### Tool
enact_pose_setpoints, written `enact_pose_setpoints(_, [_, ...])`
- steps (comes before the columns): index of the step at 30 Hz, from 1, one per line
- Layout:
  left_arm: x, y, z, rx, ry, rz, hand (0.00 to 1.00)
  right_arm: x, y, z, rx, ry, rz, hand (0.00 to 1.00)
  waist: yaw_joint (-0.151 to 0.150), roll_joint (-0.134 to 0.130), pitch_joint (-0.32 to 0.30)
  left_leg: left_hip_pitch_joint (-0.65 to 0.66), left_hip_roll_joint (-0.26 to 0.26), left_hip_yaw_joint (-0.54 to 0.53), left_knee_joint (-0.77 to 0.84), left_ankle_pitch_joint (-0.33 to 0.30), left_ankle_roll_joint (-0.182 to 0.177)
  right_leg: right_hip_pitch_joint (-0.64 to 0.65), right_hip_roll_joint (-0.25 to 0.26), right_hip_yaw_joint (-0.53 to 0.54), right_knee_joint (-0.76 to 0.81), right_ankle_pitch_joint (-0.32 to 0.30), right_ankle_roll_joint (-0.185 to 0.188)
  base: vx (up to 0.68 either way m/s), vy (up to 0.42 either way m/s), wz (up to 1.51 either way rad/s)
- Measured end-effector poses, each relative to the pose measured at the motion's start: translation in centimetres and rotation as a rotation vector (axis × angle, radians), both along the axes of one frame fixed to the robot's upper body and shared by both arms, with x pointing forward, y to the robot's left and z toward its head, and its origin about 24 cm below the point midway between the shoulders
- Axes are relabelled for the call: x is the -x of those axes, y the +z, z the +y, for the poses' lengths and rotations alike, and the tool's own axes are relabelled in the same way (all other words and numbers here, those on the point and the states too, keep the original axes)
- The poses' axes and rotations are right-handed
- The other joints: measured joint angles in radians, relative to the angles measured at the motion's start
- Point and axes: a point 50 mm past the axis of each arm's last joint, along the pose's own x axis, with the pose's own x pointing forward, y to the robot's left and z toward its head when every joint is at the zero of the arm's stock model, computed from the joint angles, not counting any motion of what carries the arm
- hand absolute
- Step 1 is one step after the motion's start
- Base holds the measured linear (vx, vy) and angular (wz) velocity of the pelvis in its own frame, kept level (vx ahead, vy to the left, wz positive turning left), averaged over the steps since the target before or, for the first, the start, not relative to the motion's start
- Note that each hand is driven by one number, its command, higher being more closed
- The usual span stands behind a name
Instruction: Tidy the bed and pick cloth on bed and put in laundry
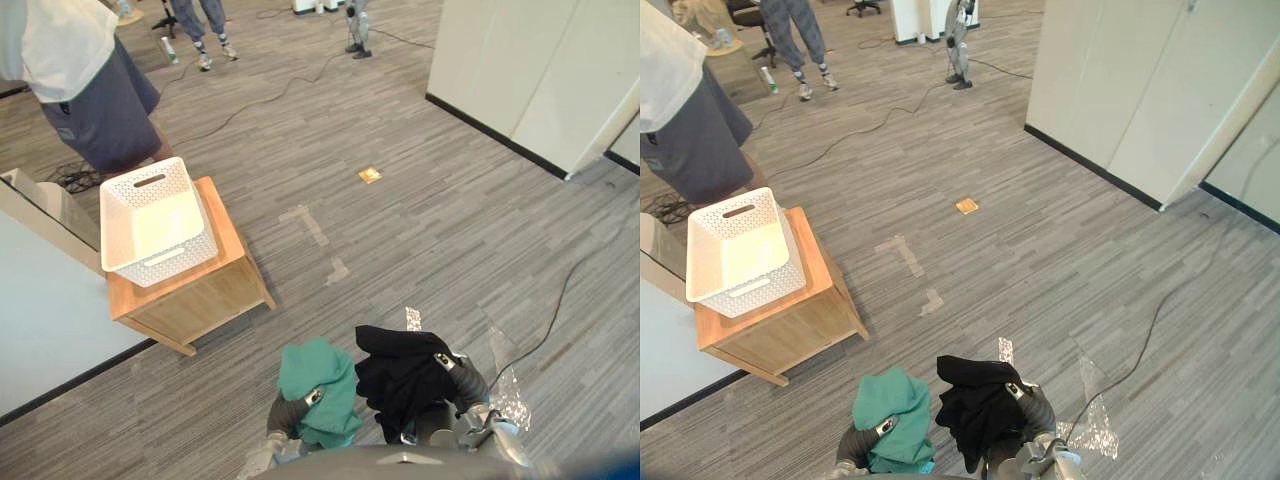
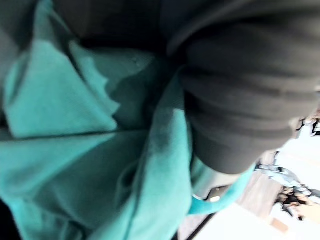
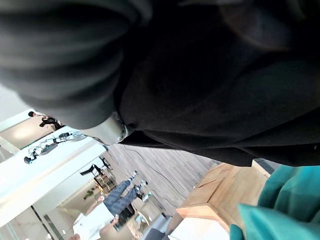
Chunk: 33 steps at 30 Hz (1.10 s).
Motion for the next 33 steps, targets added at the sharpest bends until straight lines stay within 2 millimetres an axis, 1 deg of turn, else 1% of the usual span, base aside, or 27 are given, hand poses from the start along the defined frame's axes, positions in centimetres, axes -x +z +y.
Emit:
enact_pose_setpoints(2, [-0.2,0.3,-0.3,0.021,-0.015,-0.017,1.00,-0.6,0.8,-0.4,0.020,-0.001,-0.062,1.00,0.005,0.014,0.002,-0.099,0.000,0.013,0.142,-0.031,0.011,0.049,0.012,0.000,-0.036,-0.005,-0.010,0.27,-0.089,0.06])
enact_pose_setpoints(3, [-0.3,0.4,-0.3,0.031,-0.021,-0.022,1.00,-1.2,1.5,-0.8,0.033,-0.007,-0.104,1.00,0.008,0.020,0.002,-0.158,-0.022,0.042,0.175,-0.065,0.013,0.078,0.011,0.000,-0.064,-0.014,-0.024,0.27,-0.053,-0.04])
enact_pose_setpoints(5, [-0.5,0.6,-0.1,0.044,-0.023,-0.041,1.00,-2.1,2.3,-1.5,0.051,-0.029,-0.140,1.00,0.023,0.013,0.001,-0.220,-0.080,0.116,0.044,-0.131,-0.003,0.130,-0.006,0.001,-0.124,-0.015,-0.028,0.33,0.004,-0.22])
enact_pose_setpoints(6, [-0.5,0.7,-0.1,0.048,-0.028,-0.047,1.00,-2.2,2.4,-1.5,0.048,-0.039,-0.141,1.00,0.031,0.000,0.002,-0.213,-0.121,0.165,-0.153,-0.134,-0.007,0.157,-0.025,0.001,-0.154,-0.014,-0.028,0.36,0.045,-0.26])
enact_pose_setpoints(7, [-0.5,0.7,-0.1,0.049,-0.031,-0.047,1.00,-2.3,2.4,-1.5,0.049,-0.042,-0.144,1.00,0.030,-0.005,0.000,-0.204,-0.141,0.184,-0.273,-0.127,-0.012,0.168,-0.033,0.000,-0.167,-0.013,-0.026,0.32,0.074,-0.14])
enact_pose_setpoints(8, [-0.3,0.6,-0.1,0.050,-0.033,-0.043,1.00,-2.1,2.4,-1.7,0.052,-0.052,-0.140,1.00,0.025,-0.010,-0.003,-0.179,-0.175,0.206,-0.536,-0.069,-0.017,0.188,-0.043,-0.003,-0.185,-0.005,-0.007,0.26,0.074,-0.02])
enact_pose_setpoints(9, [-0.2,0.5,-0.1,0.050,-0.034,-0.039,1.00,-1.9,2.4,-1.9,0.055,-0.061,-0.133,1.00,0.025,-0.009,-0.005,-0.161,-0.183,0.210,-0.663,-0.014,-0.013,0.199,-0.043,-0.003,-0.191,-0.009,0.002,0.36,0.120,-0.11])
enact_pose_setpoints(10, [0.0,0.4,0.1,0.050,-0.037,-0.035,1.00,-1.1,1.8,-2.1,0.053,-0.082,-0.099,1.00,0.033,-0.026,-0.012,-0.120,-0.205,0.220,-0.751,0.106,0.014,0.229,-0.054,0.006,-0.204,-0.024,0.026,0.44,0.130,0.01])
enact_pose_setpoints(11, [0.2,0.2,0.4,0.053,-0.030,-0.023,1.00,-0.7,1.5,-1.7,0.030,-0.099,-0.086,1.00,0.024,-0.049,-0.040,-0.113,-0.236,0.230,-0.779,0.107,0.025,0.234,-0.076,0.007,-0.223,-0.028,0.048,0.46,0.121,0.02])
enact_pose_setpoints(12, [0.0,0.1,0.4,0.050,-0.028,-0.025,1.00,-0.8,1.6,-1.7,0.023,-0.103,-0.091,1.00,0.021,-0.055,-0.045,-0.129,-0.239,0.237,-0.753,0.098,0.042,0.234,-0.083,0.005,-0.227,-0.021,0.065,0.47,0.098,0.11])
enact_pose_setpoints(14, [-0.5,0.4,1.1,0.032,-0.038,-0.059,1.00,-0.9,1.6,-1.8,0.018,-0.120,-0.095,1.00,0.026,-0.092,-0.039,-0.219,-0.237,0.301,-0.557,0.029,0.050,0.259,-0.119,0.008,-0.246,-0.003,0.089,0.41,0.113,0.08])
enact_pose_setpoints(15, [-0.5,0.5,1.0,0.033,-0.045,-0.074,1.00,-0.7,1.5,-1.8,0.015,-0.125,-0.091,1.00,0.027,-0.090,-0.046,-0.211,-0.238,0.312,-0.583,0.028,0.049,0.270,-0.124,0.007,-0.240,-0.008,0.095,0.36,0.137,0.11])
enact_pose_setpoints(16, [0.1,0.3,0.4,0.052,-0.040,-0.054,1.00,0.1,1.6,-2.6,0.037,-0.128,-0.082,1.00,0.031,-0.064,-0.063,-0.188,-0.227,0.316,-0.625,-0.026,0.084,0.273,-0.119,0.008,-0.184,-0.036,0.135,0.40,0.193,0.13])
enact_pose_setpoints(17, [0.3,-0.1,0.3,0.050,-0.036,-0.038,1.00,0.0,1.5,-2.7,0.035,-0.130,-0.080,1.00,0.030,-0.083,-0.069,-0.159,-0.259,0.323,-0.611,-0.074,0.087,0.247,-0.173,0.021,-0.041,-0.092,0.168,0.34,0.149,0.17])
enact_pose_setpoints(18, [0.3,-0.2,0.2,0.050,-0.034,-0.031,1.00,0.0,1.5,-2.6,0.032,-0.130,-0.082,1.00,0.028,-0.085,-0.073,-0.140,-0.271,0.321,-0.606,-0.091,0.095,0.212,-0.201,0.027,0.057,-0.098,0.177,0.37,0.164,0.13])
enact_pose_setpoints(19, [0.3,-0.2,0.2,0.045,-0.035,-0.031,1.00,-0.2,1.6,-2.4,0.026,-0.125,-0.091,1.00,0.028,-0.088,-0.072,-0.117,-0.283,0.326,-0.602,-0.112,0.097,0.132,-0.246,0.046,0.251,-0.088,0.176,0.31,0.112,0.03])
enact_pose_setpoints(20, [0.3,-0.1,0.5,0.033,-0.035,-0.035,1.00,-0.2,1.6,-1.7,0.007,-0.104,-0.099,1.00,0.028,-0.107,-0.068,-0.079,-0.308,0.324,-0.601,-0.140,0.109,0.031,-0.311,0.073,0.497,-0.009,0.120,0.54,0.156,0.13])
enact_pose_setpoints(21, [0.5,-0.1,1.0,0.009,-0.038,-0.029,1.00,-0.1,1.5,-1.0,-0.014,-0.092,-0.099,1.00,0.018,-0.118,-0.061,-0.023,-0.320,0.297,-0.603,-0.177,0.130,-0.049,-0.330,0.100,0.683,-0.031,0.110,0.46,0.108,0.21])
enact_pose_setpoints(22, [0.5,-0.1,1.1,0.002,-0.038,-0.026,1.00,-0.1,1.6,-1.0,-0.017,-0.093,-0.100,1.00,0.016,-0.118,-0.060,-0.012,-0.322,0.288,-0.606,-0.180,0.131,-0.059,-0.326,0.101,0.702,-0.040,0.109,0.40,0.070,0.49])
enact_pose_setpoints(23, [0.6,-0.2,1.4,-0.013,-0.034,-0.017,1.00,0.5,1.6,-0.8,-0.024,-0.093,-0.094,1.00,0.003,-0.113,-0.061,0.038,-0.322,0.260,-0.627,-0.182,0.129,-0.093,-0.295,0.102,0.725,-0.080,0.101,0.33,0.037,0.70])
enact_pose_setpoints(25, [0.4,-0.2,1.9,-0.036,-0.040,-0.018,1.00,1.0,1.8,-0.6,-0.029,-0.092,-0.092,1.00,-0.021,-0.126,-0.054,0.105,-0.333,0.200,-0.683,-0.183,0.129,-0.148,-0.247,0.097,0.665,-0.119,0.092,0.40,0.004,0.88])
enact_pose_setpoints(28, [-0.5,0.0,2.1,-0.051,-0.075,-0.025,1.00,1.2,2.3,-0.7,-0.027,-0.096,-0.109,1.00,-0.043,-0.139,-0.049,0.188,-0.320,0.085,-0.748,-0.182,0.125,-0.230,-0.176,0.050,0.379,-0.117,0.069,0.54,-0.093,1.22])
enact_pose_setpoints(29, [-0.8,0.0,2.0,-0.047,-0.081,-0.023,1.00,1.1,2.3,-0.8,-0.025,-0.099,-0.114,1.00,-0.048,-0.133,-0.046,0.217,-0.306,0.052,-0.759,-0.184,0.113,-0.240,-0.152,0.052,0.219,-0.068,0.063,0.62,-0.179,1.21])
enact_pose_setpoints(30, [-0.9,0.0,1.9,-0.044,-0.083,-0.024,1.00,1.0,2.3,-0.8,-0.026,-0.098,-0.117,1.00,-0.056,-0.124,-0.042,0.246,-0.283,0.020,-0.762,-0.200,0.077,-0.239,-0.121,0.070,0.035,0.042,0.063,0.62,-0.202,1.16])
enact_pose_setpoints(31, [-0.9,0.0,1.9,-0.044,-0.083,-0.022,1.00,1.0,2.3,-0.7,-0.027,-0.096,-0.118,1.00,-0.055,-0.123,-0.043,0.260,-0.274,0.011,-0.765,-0.209,0.059,-0.234,-0.106,0.085,-0.041,0.099,0.068,0.55,-0.217,1.02])
enact_pose_setpoints(32, [-0.6,-0.1,2.3,-0.054,-0.080,-0.013,1.00,0.9,2.3,-0.5,-0.029,-0.089,-0.118,1.00,-0.051,-0.129,-0.047,0.291,-0.263,-0.003,-0.769,-0.231,0.020,-0.220,-0.092,0.121,-0.120,0.258,0.064,0.45,-0.202,0.66])
enact_pose_setpoints(33, [-0.5,-0.2,2.4,-0.054,-0.077,-0.005,1.00,1.0,2.2,-0.6,-0.025,-0.087,-0.114,1.00,-0.050,-0.126,-0.046,0.304,-0.250,-0.012,-0.769,-0.243,0.001,-0.210,-0.083,0.132,-0.118,0.318,0.001,0.56,-0.221,0.43])
